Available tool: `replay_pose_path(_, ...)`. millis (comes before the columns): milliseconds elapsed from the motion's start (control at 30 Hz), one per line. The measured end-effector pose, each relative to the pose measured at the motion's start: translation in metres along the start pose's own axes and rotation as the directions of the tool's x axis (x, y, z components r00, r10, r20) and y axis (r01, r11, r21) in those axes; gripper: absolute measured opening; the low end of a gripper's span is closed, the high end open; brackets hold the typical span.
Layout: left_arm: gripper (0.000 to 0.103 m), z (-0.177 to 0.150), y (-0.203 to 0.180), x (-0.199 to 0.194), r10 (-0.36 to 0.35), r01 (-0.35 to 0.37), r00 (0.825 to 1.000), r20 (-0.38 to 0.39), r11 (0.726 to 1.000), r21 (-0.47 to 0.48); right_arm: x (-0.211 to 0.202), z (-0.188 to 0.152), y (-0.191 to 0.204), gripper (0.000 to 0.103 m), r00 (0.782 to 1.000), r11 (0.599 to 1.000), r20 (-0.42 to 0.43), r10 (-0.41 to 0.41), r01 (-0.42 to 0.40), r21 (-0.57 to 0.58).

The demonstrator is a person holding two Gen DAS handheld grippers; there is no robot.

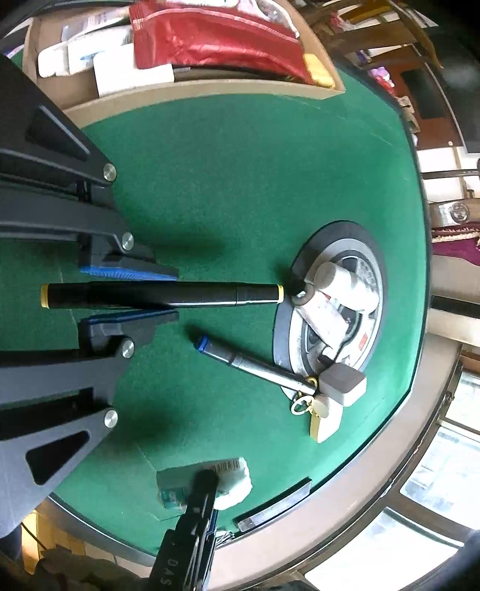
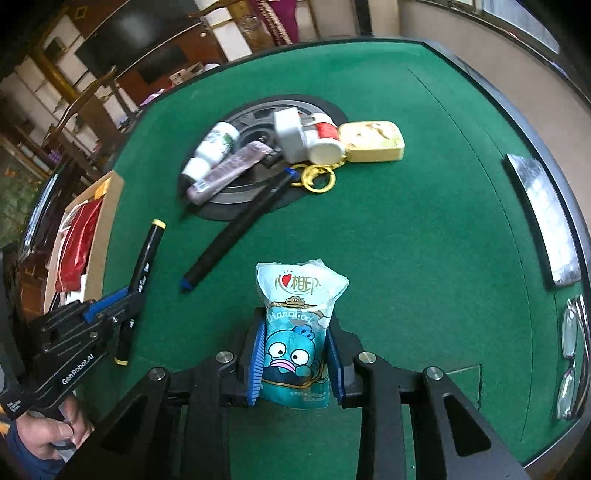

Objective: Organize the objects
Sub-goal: 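Carry the marker with the left tool while the right tool carries the snack bag to the tray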

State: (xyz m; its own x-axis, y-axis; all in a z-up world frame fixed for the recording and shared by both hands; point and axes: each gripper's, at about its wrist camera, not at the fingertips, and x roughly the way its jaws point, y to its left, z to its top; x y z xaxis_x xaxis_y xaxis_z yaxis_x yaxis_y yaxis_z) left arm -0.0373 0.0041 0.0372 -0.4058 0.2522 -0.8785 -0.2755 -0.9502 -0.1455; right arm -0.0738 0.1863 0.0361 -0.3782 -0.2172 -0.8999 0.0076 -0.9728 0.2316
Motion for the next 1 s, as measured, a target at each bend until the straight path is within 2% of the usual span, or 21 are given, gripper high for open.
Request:
replay_pose_path(400, 0.014, -0.005, 0.012, -0.031, 0.006, -0.004, 0.998, 0.067, 1.0, -0.031, 0.003, -0.004, 0.037, 0.031, 0.999, 0.995, -0.022, 0.034, -0.035, -0.089)
replay_pose_path(567, 0.014, -0.007, 0.02, -0.051, 0.023, -0.019, 0.995, 0.097, 0.999, -0.048, -0.006, 0.007, 0.059, 0.032, 0.998, 0.99, 0.006, 0.054, -0.053, -0.131)
replay_pose_path(867, 0.014, -0.014, 0.049, -0.078, 0.027, -0.013, 0.988, 0.15, 0.996, -0.092, 0.0, 0.0, 0.104, 0.032, 0.996, 0.975, -0.015, 0.084, -0.086, -0.203)
replay_pose_path(1000, 0.014, -0.02, 0.064, -0.093, 0.039, -0.02, 0.986, 0.16, 0.993, -0.12, -0.006, 0.008, 0.127, 0.032, 0.995, 0.969, -0.003, 0.098, -0.096, -0.225)
